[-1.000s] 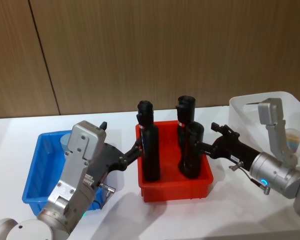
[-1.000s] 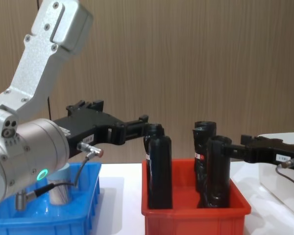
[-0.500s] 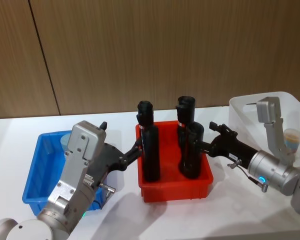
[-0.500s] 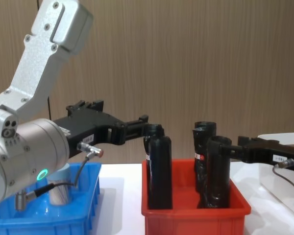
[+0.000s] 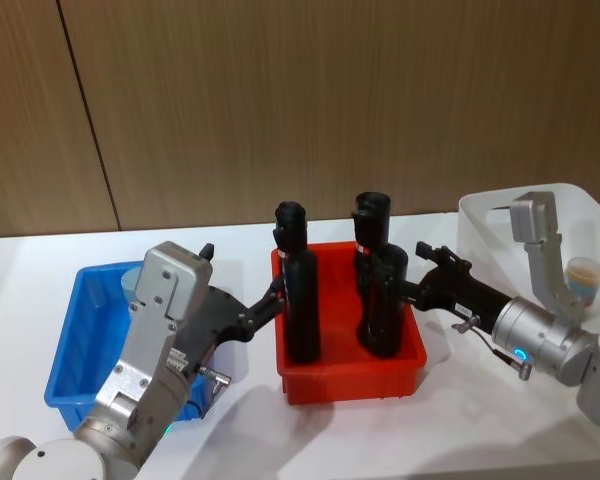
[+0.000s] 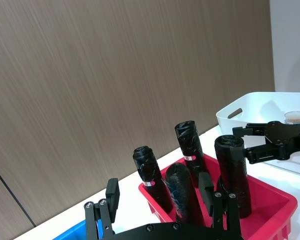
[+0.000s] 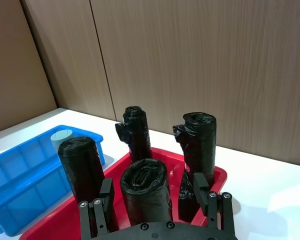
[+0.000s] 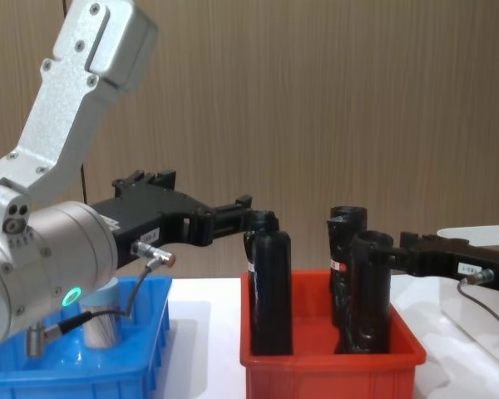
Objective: Pick the cotton swabs from the blue box and place them into the white box.
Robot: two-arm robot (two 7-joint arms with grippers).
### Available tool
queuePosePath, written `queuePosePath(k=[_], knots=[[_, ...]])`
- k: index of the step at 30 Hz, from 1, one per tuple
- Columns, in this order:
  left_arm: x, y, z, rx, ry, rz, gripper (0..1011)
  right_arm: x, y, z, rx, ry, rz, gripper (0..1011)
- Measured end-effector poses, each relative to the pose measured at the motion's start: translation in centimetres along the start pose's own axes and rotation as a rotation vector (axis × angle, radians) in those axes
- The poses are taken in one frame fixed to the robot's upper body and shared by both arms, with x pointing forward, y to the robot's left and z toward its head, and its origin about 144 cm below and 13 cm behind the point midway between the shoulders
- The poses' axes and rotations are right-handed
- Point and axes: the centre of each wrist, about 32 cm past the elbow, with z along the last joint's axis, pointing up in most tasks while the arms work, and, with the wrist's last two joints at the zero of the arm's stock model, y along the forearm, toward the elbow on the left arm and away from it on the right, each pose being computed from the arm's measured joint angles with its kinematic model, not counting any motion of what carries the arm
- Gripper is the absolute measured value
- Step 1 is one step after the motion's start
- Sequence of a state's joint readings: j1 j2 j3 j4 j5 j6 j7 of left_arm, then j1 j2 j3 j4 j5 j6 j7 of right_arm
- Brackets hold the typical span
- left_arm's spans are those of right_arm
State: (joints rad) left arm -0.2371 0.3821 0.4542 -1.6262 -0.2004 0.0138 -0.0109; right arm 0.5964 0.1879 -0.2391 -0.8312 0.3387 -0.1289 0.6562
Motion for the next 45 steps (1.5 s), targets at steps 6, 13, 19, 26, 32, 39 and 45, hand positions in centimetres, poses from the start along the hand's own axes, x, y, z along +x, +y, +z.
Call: queuePosePath(k=[6, 13, 19, 26, 32, 39, 45], knots=[[0.0, 0.0, 0.0, 0.0, 0.0, 0.0, 1003, 0.2, 0.3, -0.1, 0.001, 0.001, 0.001, 1002], [0.0, 0.0, 0.0, 0.0, 0.0, 0.0, 1003, 0.4, 0.7, -0.2, -0.004, 0.002, 0.004, 1002], [0.0, 0.0, 0.0, 0.0, 0.0, 0.0, 1003, 0.6, 1.3, -0.4, -0.014, 0.002, 0.01, 1002], [0.0, 0.0, 0.0, 0.0, 0.0, 0.0, 1003, 0.7, 2.0, -0.6, -0.028, 0.0, 0.021, 1002], [0.0, 0.0, 0.0, 0.0, 0.0, 0.0, 1003, 0.8, 2.6, -0.8, -0.036, -0.002, 0.028, 929], [0.0, 0.0, 0.0, 0.0, 0.0, 0.0, 1003, 1.0, 3.0, -0.9, -0.038, -0.002, 0.033, 743], [0.0, 0.0, 0.0, 0.0, 0.0, 0.0, 1003, 1.0, 3.3, -0.8, -0.03, -0.005, 0.039, 544]])
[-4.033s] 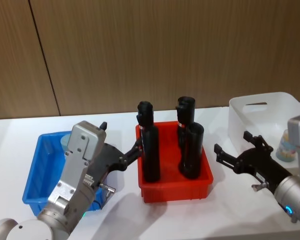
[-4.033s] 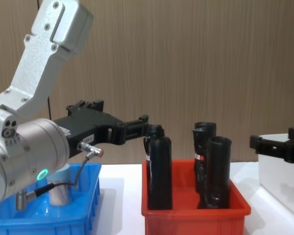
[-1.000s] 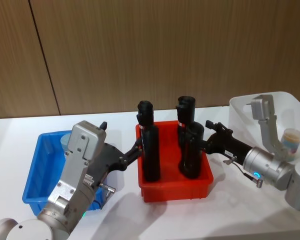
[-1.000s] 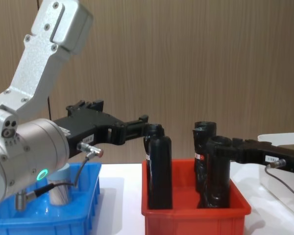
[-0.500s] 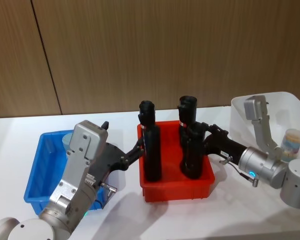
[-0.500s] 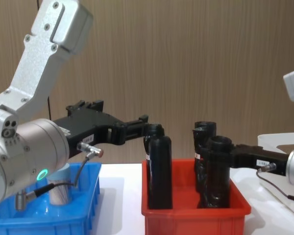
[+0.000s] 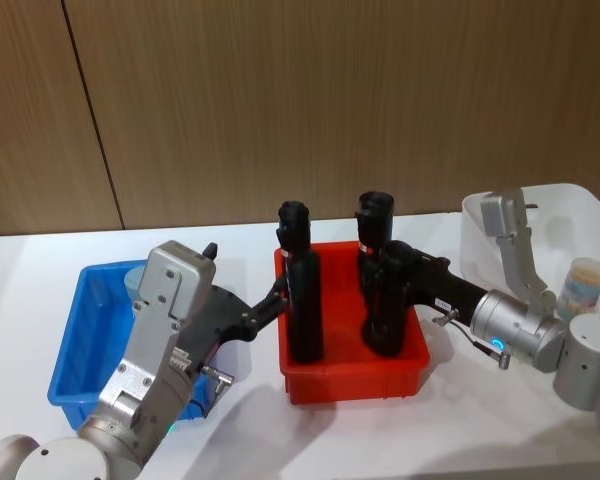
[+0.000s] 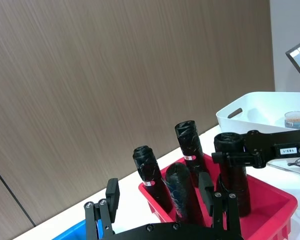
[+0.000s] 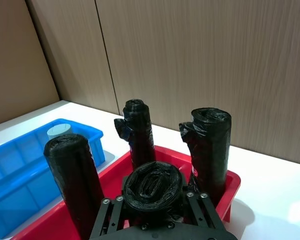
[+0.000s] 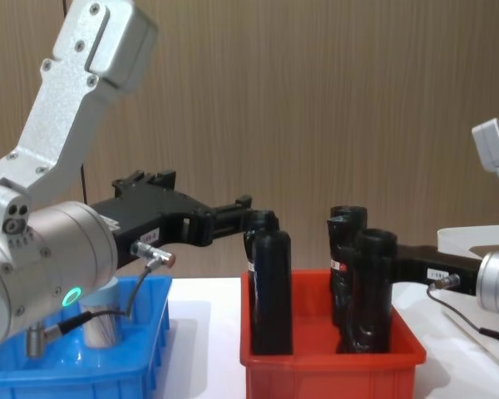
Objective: Pick the cotton swabs from the blue box and place them into the white box.
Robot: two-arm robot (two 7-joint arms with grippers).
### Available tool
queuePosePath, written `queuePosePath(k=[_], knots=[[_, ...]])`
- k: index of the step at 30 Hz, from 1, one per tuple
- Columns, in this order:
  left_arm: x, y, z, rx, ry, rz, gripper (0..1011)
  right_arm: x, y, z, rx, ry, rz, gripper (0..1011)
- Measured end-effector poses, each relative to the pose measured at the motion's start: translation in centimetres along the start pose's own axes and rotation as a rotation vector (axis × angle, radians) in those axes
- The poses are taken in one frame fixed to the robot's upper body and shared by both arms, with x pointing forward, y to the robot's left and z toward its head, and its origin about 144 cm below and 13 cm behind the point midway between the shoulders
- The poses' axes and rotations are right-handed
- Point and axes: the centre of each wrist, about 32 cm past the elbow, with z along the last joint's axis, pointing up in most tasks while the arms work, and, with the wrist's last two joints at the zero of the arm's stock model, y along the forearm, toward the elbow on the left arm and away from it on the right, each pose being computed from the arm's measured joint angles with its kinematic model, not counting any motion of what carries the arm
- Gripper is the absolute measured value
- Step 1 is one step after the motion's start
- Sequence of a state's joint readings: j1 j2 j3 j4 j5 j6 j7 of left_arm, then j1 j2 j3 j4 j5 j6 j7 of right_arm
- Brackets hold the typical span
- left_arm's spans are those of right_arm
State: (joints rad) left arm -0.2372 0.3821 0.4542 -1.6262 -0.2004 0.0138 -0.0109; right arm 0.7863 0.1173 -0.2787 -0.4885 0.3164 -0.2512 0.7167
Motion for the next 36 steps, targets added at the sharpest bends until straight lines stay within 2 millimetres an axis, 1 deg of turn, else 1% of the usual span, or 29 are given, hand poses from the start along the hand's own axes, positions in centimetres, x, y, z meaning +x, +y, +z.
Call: queuePosePath(k=[1, 2, 6, 9, 15, 17, 18, 19, 23, 28, 31, 36], knots=[[0.0, 0.0, 0.0, 0.0, 0.0, 0.0, 1003, 0.0, 0.0, 0.0, 0.001, -0.001, 0.001, 503], [0.0, 0.0, 0.0, 0.0, 0.0, 0.0, 1003, 0.0, 0.1, 0.2, 0.008, -0.004, 0.003, 503], [0.0, 0.0, 0.0, 0.0, 0.0, 0.0, 1003, -0.2, 0.0, 0.7, 0.025, -0.008, 0.007, 452], [0.0, 0.0, 0.0, 0.0, 0.0, 0.0, 1003, -0.3, -0.1, 1.1, 0.039, -0.014, 0.006, 441], [0.0, 0.0, 0.0, 0.0, 0.0, 0.0, 1003, -0.7, -0.7, 2.7, 0.083, -0.028, -0.006, 394], [0.0, 0.0, 0.0, 0.0, 0.0, 0.0, 1003, -1.0, -1.2, 3.6, 0.104, -0.035, -0.02, 387], [0.0, 0.0, 0.0, 0.0, 0.0, 0.0, 1003, -1.0, -1.2, 3.6, 0.104, -0.035, -0.02, 387], [0.0, 0.0, 0.0, 0.0, 0.0, 0.0, 1003, -1.1, -1.4, 4.3, 0.121, -0.043, -0.025, 379], [0.0, 0.0, 0.0, 0.0, 0.0, 0.0, 1003, -1.5, -2.3, 6.1, 0.155, -0.063, -0.057, 358], [0.0, 0.0, 0.0, 0.0, 0.0, 0.0, 1003, -1.8, -3.1, 7.3, 0.173, -0.079, -0.092, 342], [0.0, 0.0, 0.0, 0.0, 0.0, 0.0, 1003, -1.9, -4.0, 8.5, 0.186, -0.099, -0.135, 342], [0.0, 0.0, 0.0, 0.0, 0.0, 0.0, 1003, -1.9, -5.3, 9.8, 0.191, -0.126, -0.204, 342]])
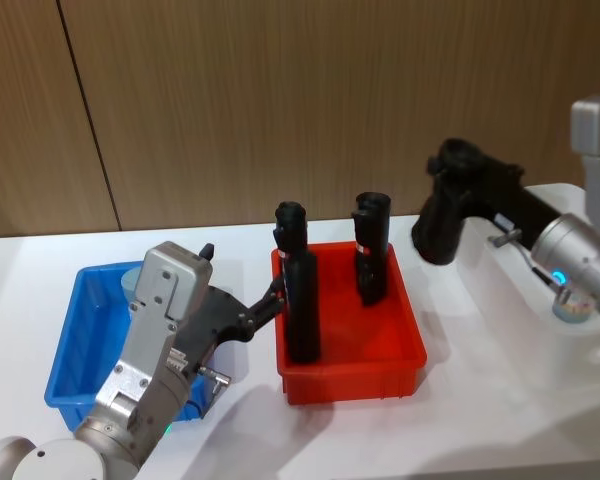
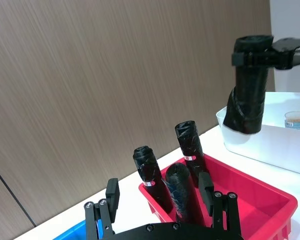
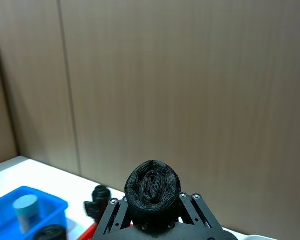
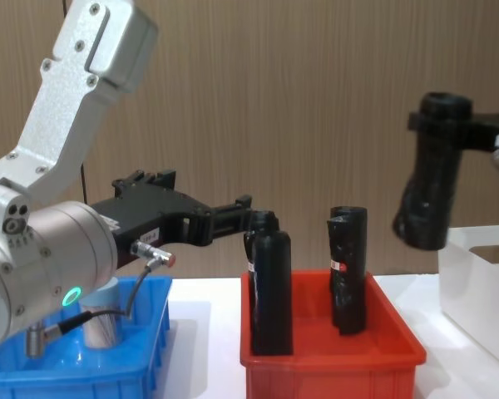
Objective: Pick the cotton swabs from the blue box and place them into the white box.
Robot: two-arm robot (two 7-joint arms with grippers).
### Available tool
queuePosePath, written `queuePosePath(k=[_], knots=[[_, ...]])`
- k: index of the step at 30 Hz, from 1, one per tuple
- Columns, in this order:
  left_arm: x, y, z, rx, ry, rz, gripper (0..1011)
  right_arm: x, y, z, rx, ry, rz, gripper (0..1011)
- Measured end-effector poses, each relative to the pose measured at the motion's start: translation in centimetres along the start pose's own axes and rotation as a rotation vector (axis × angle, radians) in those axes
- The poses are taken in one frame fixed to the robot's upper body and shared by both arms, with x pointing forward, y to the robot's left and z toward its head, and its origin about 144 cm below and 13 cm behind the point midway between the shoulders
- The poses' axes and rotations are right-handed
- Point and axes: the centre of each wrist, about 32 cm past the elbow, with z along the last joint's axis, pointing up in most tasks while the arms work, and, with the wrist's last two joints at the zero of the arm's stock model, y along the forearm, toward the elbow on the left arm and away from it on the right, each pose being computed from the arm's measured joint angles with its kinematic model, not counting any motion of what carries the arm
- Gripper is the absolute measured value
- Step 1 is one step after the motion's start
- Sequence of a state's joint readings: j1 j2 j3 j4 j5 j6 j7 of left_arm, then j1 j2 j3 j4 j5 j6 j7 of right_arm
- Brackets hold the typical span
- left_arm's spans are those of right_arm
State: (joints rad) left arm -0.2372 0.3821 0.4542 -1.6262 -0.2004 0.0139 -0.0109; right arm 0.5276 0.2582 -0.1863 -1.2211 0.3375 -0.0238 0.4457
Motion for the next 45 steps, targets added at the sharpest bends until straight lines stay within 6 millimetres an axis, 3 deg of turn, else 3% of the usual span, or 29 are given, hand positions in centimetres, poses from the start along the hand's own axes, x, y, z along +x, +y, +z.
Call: queuePosePath(k=[15, 31, 36, 39, 45], knots=[[0.0, 0.0, 0.0, 0.0, 0.0, 0.0, 1003, 1.9, -2.5, 2.0, -0.045, -0.069, -0.198, 342], [0.0, 0.0, 0.0, 0.0, 0.0, 0.0, 1003, 5.2, -4.9, 1.5, -0.18, -0.091, -0.429, 342], [0.0, 0.0, 0.0, 0.0, 0.0, 0.0, 1003, 5.9, -5.4, 1.2, -0.206, -0.092, -0.468, 437], [0.0, 0.0, 0.0, 0.0, 0.0, 0.0, 1003, 6.3, -5.6, 1.1, -0.217, -0.092, -0.488, 574], [0.0, 0.0, 0.0, 0.0, 0.0, 0.0, 1003, 6.7, -6.0, 0.9, -0.228, -0.097, -0.508, 738]])
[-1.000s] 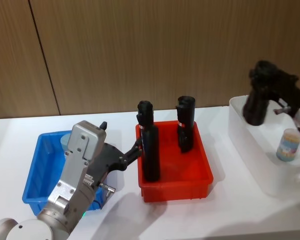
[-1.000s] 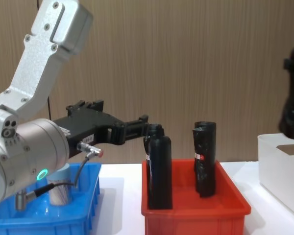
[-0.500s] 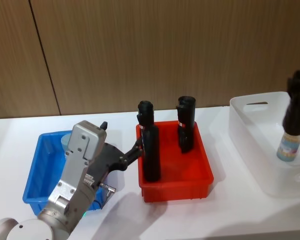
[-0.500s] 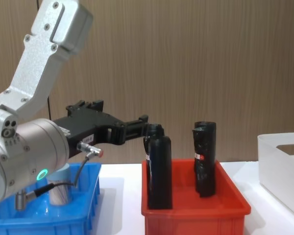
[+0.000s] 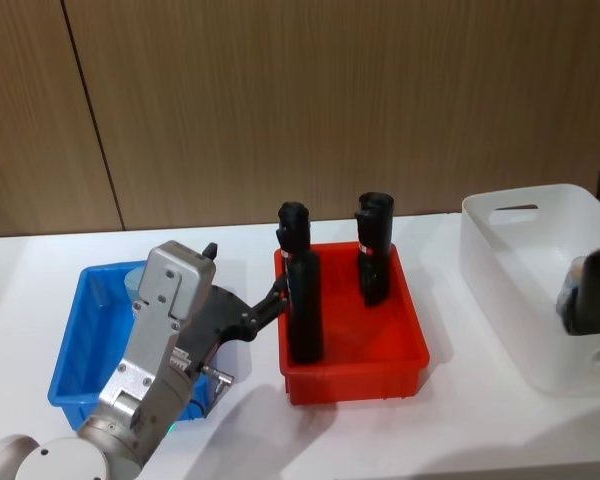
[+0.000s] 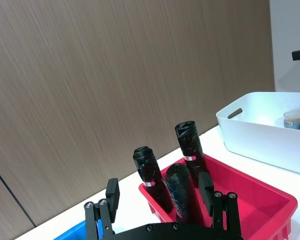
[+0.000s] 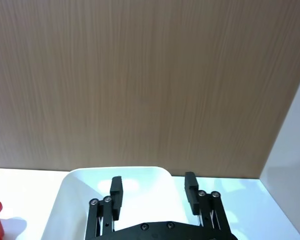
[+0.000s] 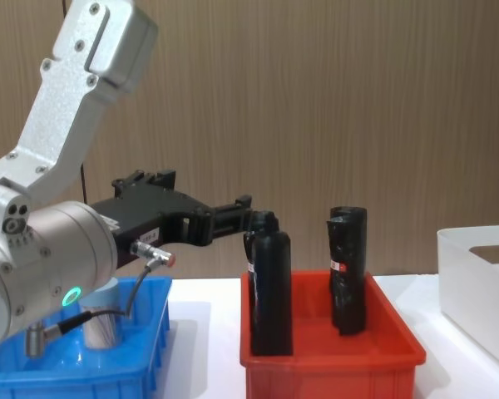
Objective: Pick the cotton swabs from the blue box and place them into the white box.
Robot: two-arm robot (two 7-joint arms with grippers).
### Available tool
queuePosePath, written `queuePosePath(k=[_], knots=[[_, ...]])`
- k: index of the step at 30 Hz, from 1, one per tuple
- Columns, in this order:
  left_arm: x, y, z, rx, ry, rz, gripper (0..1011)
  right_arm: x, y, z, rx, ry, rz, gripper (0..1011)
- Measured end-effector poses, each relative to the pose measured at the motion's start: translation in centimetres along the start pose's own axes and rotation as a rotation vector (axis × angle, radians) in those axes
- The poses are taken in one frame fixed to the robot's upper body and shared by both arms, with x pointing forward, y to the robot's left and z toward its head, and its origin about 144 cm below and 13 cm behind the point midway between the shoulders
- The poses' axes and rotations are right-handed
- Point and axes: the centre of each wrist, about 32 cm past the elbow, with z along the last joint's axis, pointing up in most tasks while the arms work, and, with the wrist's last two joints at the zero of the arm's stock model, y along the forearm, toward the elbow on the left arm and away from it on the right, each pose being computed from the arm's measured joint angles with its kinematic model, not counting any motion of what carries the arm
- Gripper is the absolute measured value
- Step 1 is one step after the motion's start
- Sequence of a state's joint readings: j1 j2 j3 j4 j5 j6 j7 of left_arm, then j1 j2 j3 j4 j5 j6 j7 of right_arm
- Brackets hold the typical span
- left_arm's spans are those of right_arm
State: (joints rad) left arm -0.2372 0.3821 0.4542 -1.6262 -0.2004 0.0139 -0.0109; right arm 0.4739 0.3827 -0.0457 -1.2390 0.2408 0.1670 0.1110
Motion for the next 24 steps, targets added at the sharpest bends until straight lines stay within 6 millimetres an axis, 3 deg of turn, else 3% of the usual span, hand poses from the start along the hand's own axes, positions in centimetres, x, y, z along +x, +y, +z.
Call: queuePosePath(k=[6, 10, 24], knots=[[0.0, 0.0, 0.0, 0.0, 0.0, 0.0, 1003, 0.33, -0.1, -0.13, -0.002, -0.002, -0.008, 929], [0.0, 0.0, 0.0, 0.0, 0.0, 0.0, 1003, 0.48, -0.19, -0.22, -0.001, -0.004, -0.012, 1002], [0.0, 0.0, 0.0, 0.0, 0.0, 0.0, 1003, 0.75, -0.49, -0.23, 0.008, -0.009, -0.009, 1002]])
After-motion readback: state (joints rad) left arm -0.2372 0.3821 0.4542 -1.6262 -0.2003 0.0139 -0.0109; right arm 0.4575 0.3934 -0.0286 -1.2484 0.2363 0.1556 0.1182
